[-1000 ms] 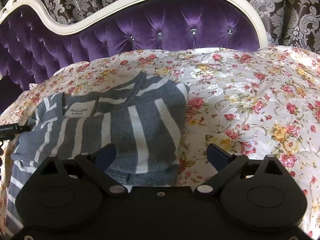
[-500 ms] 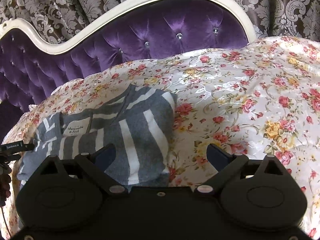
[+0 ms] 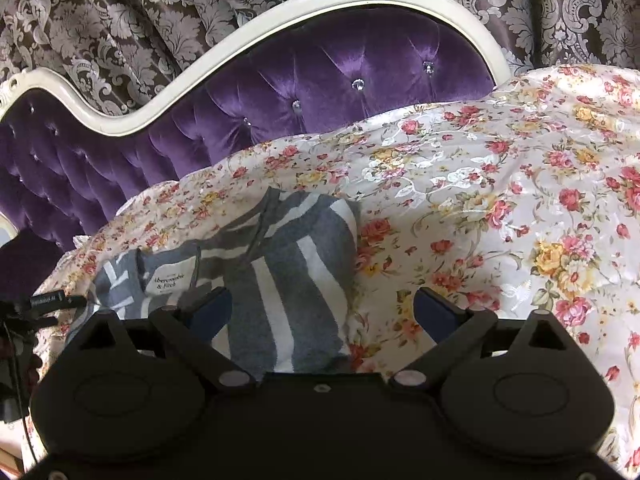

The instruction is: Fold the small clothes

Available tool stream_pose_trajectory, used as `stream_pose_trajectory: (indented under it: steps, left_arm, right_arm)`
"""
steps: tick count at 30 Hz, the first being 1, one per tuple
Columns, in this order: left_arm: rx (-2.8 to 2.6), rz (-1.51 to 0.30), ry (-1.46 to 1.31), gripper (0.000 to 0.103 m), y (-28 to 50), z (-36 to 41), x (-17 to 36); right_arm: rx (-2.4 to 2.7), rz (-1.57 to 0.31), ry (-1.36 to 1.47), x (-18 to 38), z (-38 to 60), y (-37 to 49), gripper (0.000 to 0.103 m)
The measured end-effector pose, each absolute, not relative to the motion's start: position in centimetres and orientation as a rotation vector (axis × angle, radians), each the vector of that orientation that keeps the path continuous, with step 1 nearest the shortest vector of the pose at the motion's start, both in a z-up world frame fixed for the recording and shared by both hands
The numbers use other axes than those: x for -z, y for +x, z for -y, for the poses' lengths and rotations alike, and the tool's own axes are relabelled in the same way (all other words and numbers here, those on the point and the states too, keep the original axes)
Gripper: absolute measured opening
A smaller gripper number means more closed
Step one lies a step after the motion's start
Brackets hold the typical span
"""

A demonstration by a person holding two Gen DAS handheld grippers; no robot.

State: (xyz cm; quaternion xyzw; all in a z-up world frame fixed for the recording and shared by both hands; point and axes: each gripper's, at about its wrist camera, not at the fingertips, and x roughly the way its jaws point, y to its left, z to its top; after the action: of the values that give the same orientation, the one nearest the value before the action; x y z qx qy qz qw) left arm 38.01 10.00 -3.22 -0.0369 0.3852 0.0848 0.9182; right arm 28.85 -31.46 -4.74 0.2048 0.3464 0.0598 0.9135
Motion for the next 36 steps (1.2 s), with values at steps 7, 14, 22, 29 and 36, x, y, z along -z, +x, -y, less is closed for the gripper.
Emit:
stream_pose_trajectory:
  steps: [7, 14, 22, 29, 36]
  left_arm:
    - [-0.136, -0.805, 0.038, 0.102, 42.3, -5.5, 2.7]
    - [-0.087, -0.858, 0.045, 0.103, 42.4, -4.6, 5.7]
    - [-0.050, -0.828, -0.046, 0.103, 40.0, -6.5, 6.6]
    - [-0.020, -0.848, -0.023, 0.103, 40.1, -6.6, 6.3]
    - [-0.044, -0.892, -0.041, 0.101, 42.7, -6.3, 5.3]
  right_arm:
    - [-0.130, -0.708, 0.428, 4.6, 31.3, 29.0, 0.099]
    - [-0.147, -0.698, 0.395, 4.5, 30.7, 28.9, 0.099]
    - [-0.160, -0.707, 0.394, 4.6, 30.0, 29.0, 0.099]
    - [-0.174, -0.721, 0.398, 4.8, 29.8, 29.0, 0.099]
    - [-0.184, -0.721, 0.400, 4.7, 29.6, 28.9, 0.099]
